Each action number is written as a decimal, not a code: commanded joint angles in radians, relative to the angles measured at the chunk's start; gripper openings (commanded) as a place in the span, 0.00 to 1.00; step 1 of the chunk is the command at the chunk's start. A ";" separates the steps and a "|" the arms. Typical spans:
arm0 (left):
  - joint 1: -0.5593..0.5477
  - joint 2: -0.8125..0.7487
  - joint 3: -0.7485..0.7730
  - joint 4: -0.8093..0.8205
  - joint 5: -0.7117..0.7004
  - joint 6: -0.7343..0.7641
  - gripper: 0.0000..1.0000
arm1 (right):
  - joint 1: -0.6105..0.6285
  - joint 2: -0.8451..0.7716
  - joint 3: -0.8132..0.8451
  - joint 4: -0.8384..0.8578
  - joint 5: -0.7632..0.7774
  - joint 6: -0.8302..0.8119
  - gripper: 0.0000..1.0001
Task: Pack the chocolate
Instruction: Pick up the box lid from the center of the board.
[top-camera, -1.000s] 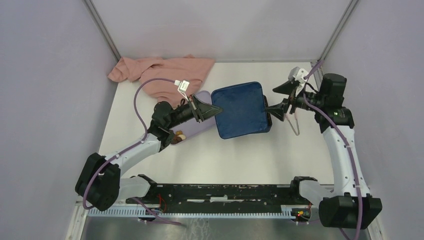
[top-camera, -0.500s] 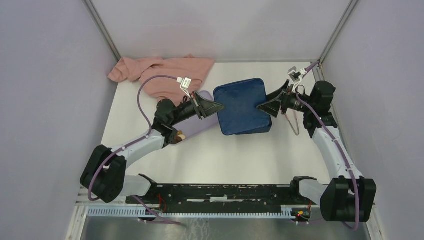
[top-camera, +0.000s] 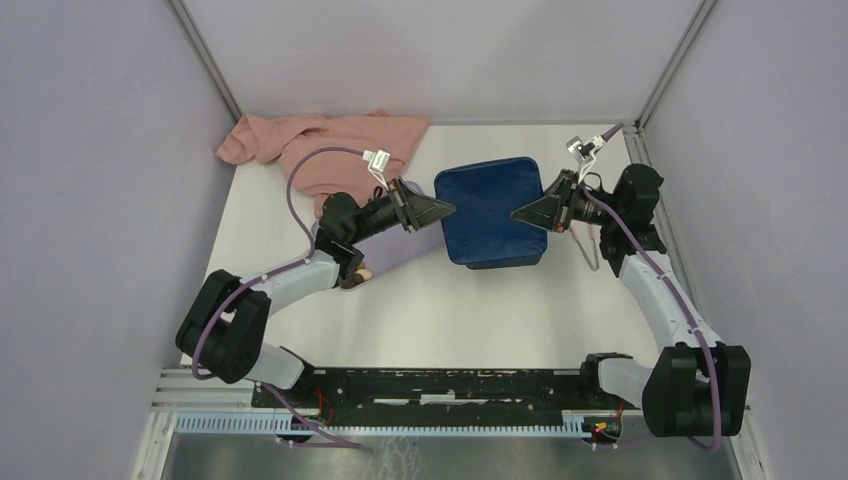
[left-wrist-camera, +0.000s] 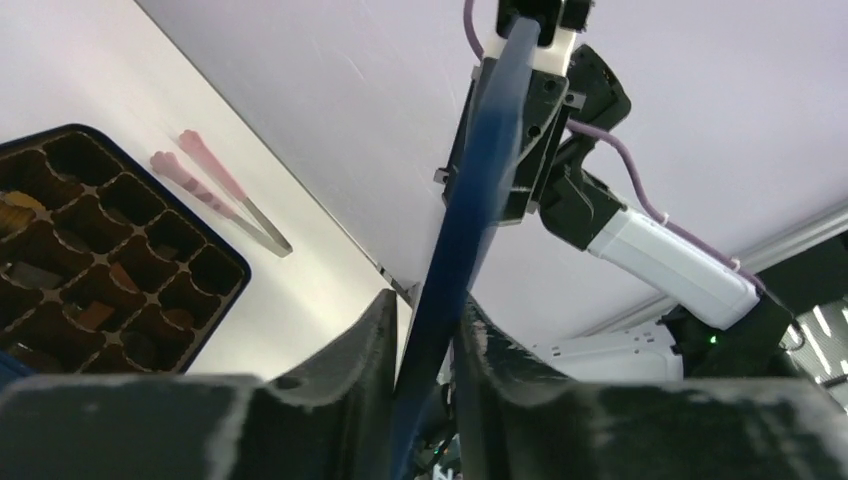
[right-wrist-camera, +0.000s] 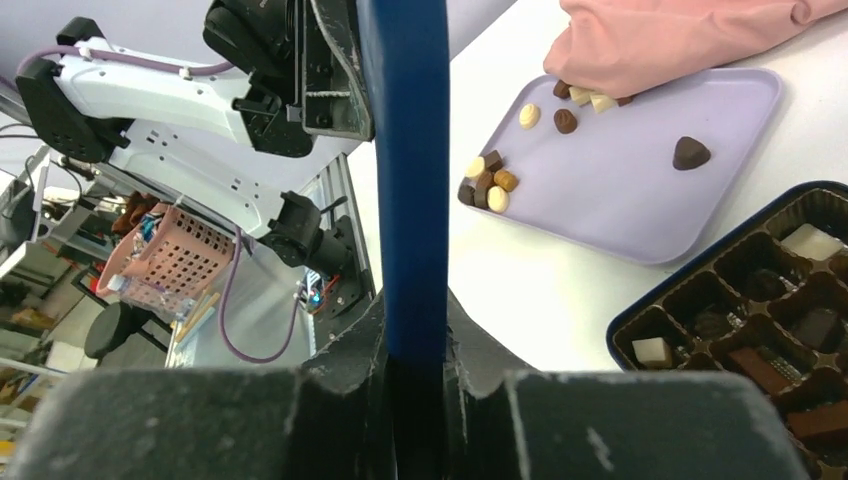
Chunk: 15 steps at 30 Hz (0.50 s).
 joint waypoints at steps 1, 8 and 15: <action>0.000 -0.024 0.042 -0.053 -0.081 0.035 0.46 | -0.053 -0.021 -0.038 0.162 -0.008 0.115 0.00; 0.004 -0.154 0.030 -0.525 -0.327 0.252 0.87 | -0.128 0.022 -0.078 0.115 0.045 0.134 0.00; 0.005 -0.167 -0.005 -0.682 -0.365 0.308 0.87 | -0.132 0.240 -0.007 0.082 0.005 0.159 0.00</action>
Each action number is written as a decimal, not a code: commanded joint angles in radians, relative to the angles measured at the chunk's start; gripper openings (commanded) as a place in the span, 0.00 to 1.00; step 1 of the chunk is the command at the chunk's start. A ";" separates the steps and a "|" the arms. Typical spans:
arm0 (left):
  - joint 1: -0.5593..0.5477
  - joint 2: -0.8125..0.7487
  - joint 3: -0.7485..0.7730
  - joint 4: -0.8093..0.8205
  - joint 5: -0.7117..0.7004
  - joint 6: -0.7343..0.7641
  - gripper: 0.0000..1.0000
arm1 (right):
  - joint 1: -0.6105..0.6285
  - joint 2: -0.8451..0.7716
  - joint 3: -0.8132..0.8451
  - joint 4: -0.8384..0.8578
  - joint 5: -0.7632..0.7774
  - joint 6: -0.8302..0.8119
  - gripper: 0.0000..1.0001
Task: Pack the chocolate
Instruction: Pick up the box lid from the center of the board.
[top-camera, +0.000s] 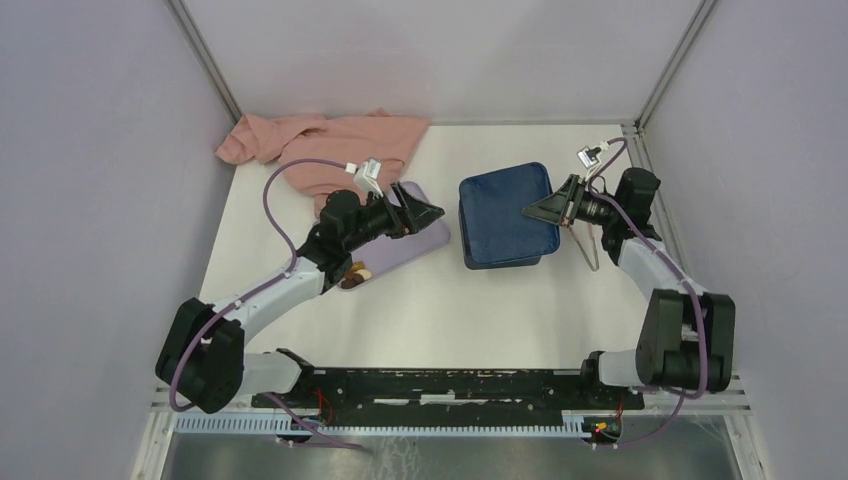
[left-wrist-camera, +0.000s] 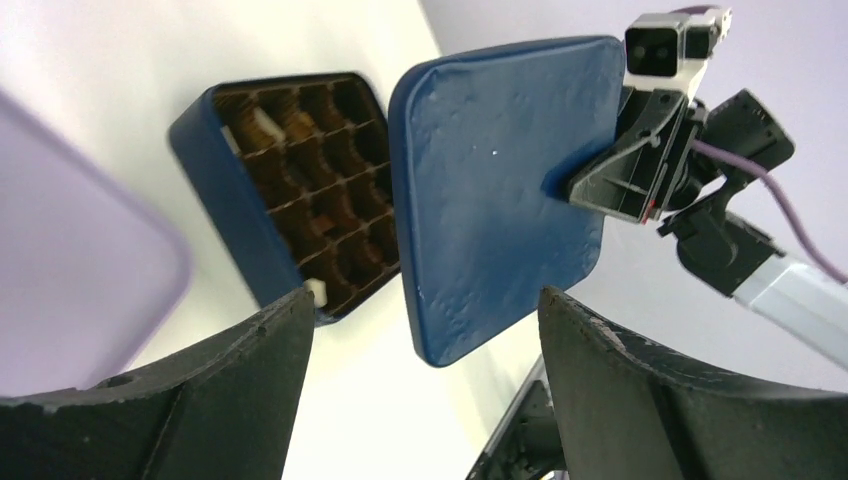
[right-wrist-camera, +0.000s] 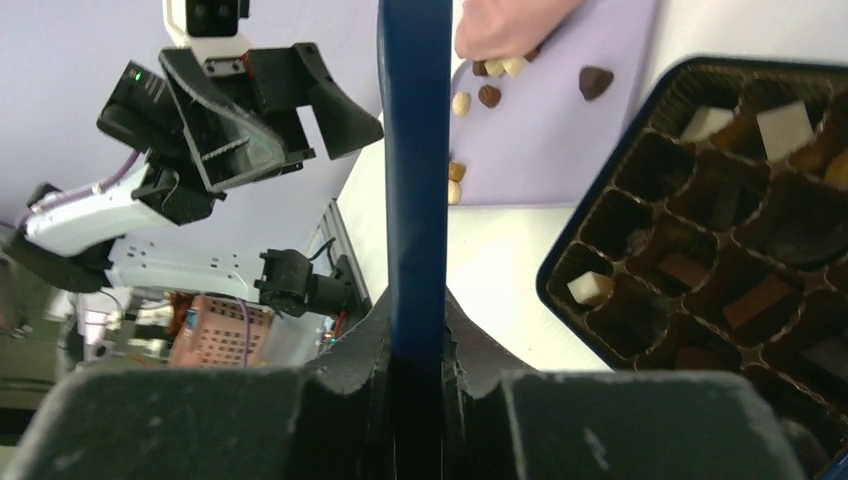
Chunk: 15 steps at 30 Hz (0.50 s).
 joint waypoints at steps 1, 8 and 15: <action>0.001 0.004 -0.017 -0.134 -0.056 0.094 0.86 | 0.005 0.117 0.074 0.006 -0.012 0.048 0.00; -0.011 0.057 -0.008 -0.123 -0.060 0.094 0.86 | 0.053 0.252 0.070 0.223 0.018 0.232 0.00; -0.028 0.116 -0.003 -0.102 -0.083 0.094 0.86 | 0.060 0.379 0.076 0.284 0.060 0.268 0.00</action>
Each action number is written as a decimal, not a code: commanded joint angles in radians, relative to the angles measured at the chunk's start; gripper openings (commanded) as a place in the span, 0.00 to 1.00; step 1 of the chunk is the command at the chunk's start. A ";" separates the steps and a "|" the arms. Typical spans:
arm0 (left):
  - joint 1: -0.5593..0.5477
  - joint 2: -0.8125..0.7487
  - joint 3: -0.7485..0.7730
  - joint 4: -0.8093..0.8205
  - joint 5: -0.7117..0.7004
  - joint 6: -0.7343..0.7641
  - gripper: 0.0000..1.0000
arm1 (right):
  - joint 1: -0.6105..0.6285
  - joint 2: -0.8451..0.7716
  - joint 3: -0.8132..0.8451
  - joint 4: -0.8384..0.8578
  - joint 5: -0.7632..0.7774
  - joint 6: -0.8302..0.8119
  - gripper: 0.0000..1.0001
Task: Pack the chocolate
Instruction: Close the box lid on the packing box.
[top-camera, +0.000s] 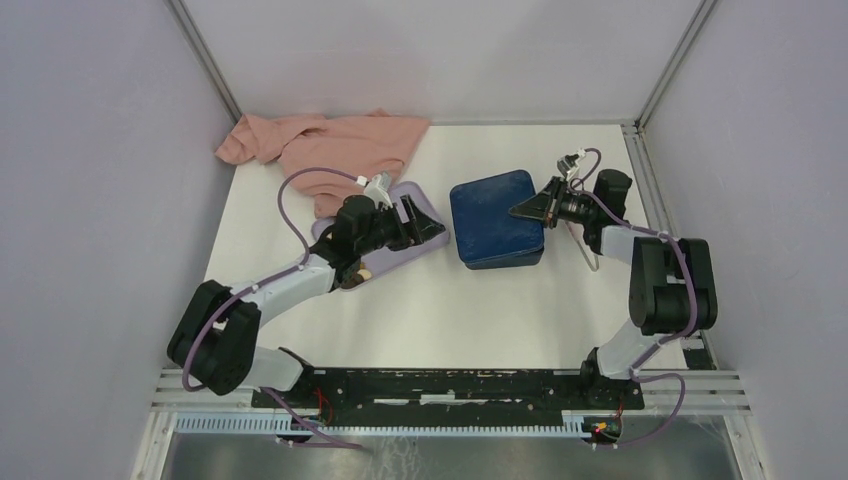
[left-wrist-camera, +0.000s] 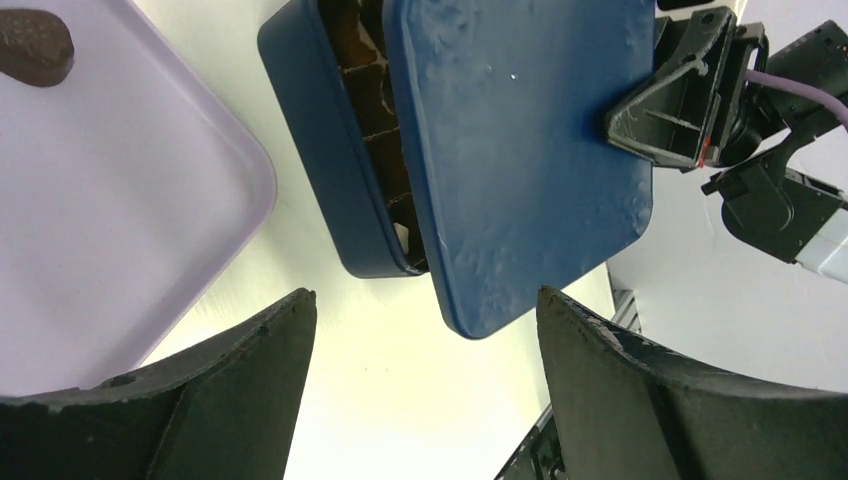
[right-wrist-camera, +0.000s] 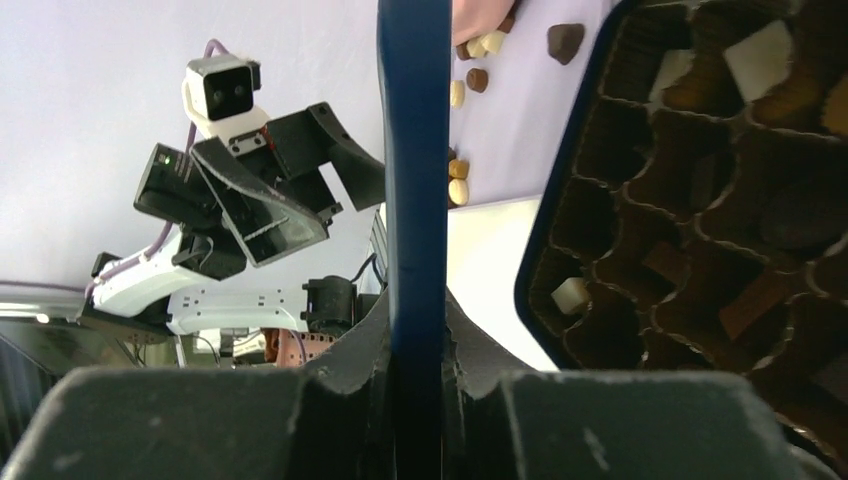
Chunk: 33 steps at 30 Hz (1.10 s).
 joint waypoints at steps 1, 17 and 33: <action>-0.012 0.042 0.015 0.027 -0.030 0.045 0.86 | 0.005 0.068 0.048 0.107 0.025 0.042 0.00; -0.061 0.223 0.109 0.029 -0.048 0.043 0.81 | -0.018 0.188 0.204 -0.244 0.027 -0.275 0.00; -0.103 0.349 0.223 0.005 -0.049 0.044 0.69 | -0.028 0.177 0.150 -0.105 0.064 -0.146 0.01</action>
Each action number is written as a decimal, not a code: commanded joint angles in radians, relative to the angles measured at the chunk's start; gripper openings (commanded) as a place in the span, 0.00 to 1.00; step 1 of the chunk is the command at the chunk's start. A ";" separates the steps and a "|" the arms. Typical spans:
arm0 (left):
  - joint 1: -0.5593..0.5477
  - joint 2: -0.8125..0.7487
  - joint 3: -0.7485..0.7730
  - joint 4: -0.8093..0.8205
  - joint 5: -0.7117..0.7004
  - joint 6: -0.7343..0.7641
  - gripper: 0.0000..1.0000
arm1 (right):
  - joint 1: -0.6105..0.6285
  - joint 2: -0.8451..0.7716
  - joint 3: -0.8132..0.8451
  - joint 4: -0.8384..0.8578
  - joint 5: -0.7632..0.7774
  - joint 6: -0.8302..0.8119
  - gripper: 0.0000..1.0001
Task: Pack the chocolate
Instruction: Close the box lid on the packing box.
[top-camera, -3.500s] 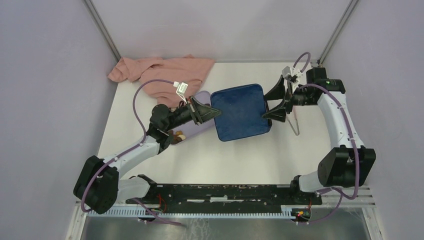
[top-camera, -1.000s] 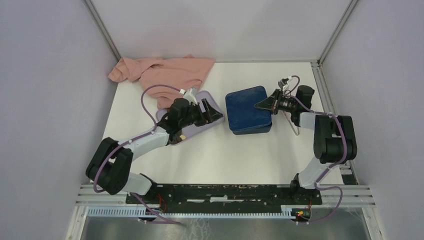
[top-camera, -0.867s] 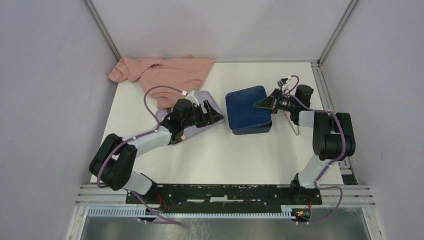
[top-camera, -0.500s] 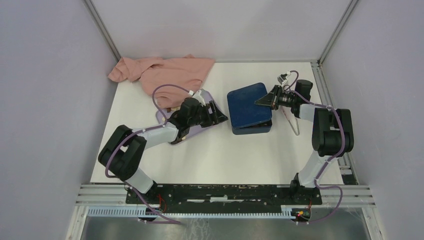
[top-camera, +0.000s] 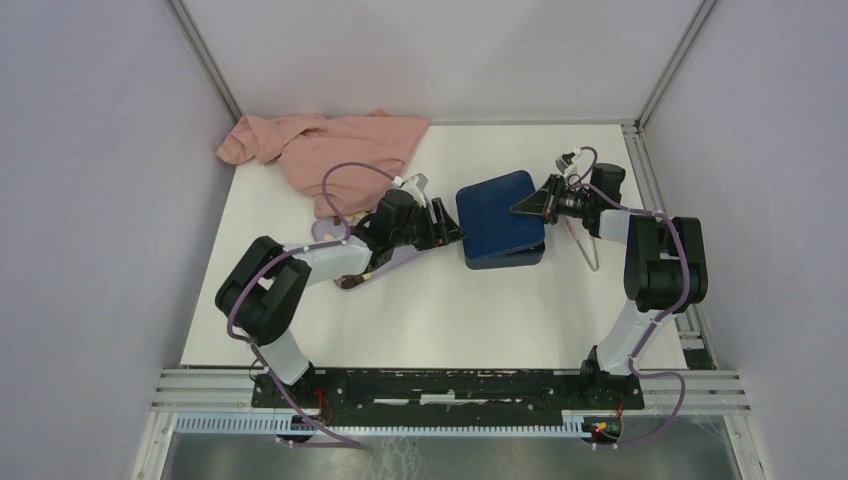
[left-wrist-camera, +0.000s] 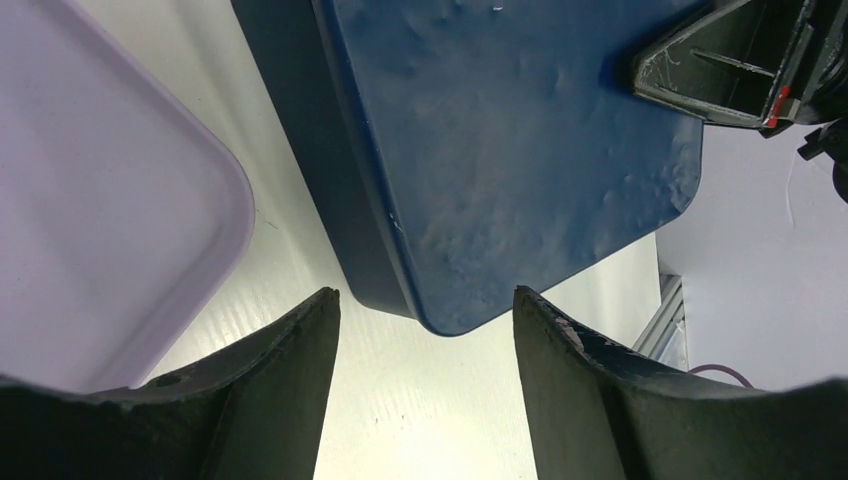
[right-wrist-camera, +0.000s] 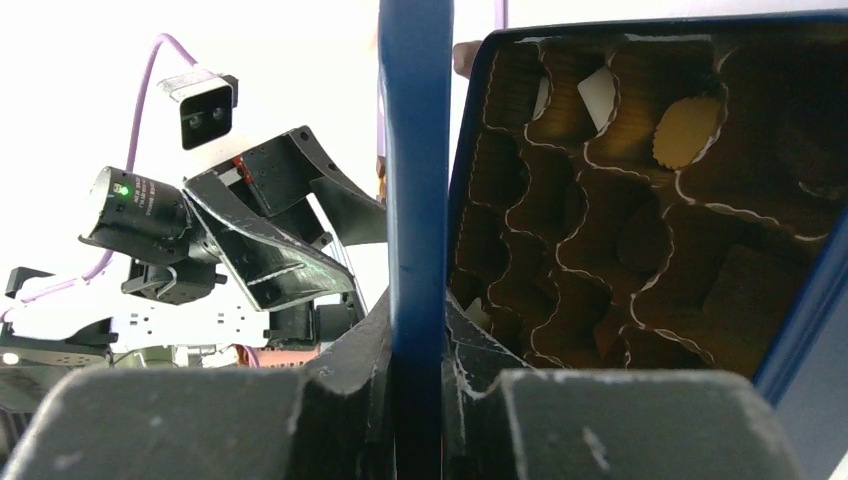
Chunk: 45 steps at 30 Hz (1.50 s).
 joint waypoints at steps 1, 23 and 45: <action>-0.012 0.038 0.058 0.003 -0.020 0.038 0.68 | -0.007 -0.011 -0.013 0.134 0.027 0.074 0.01; -0.017 0.151 0.189 -0.081 0.017 0.082 0.65 | -0.029 0.005 -0.019 0.066 -0.014 0.025 0.11; -0.028 0.259 0.303 -0.135 0.046 0.089 0.60 | -0.047 0.000 0.101 -0.213 0.070 -0.219 0.35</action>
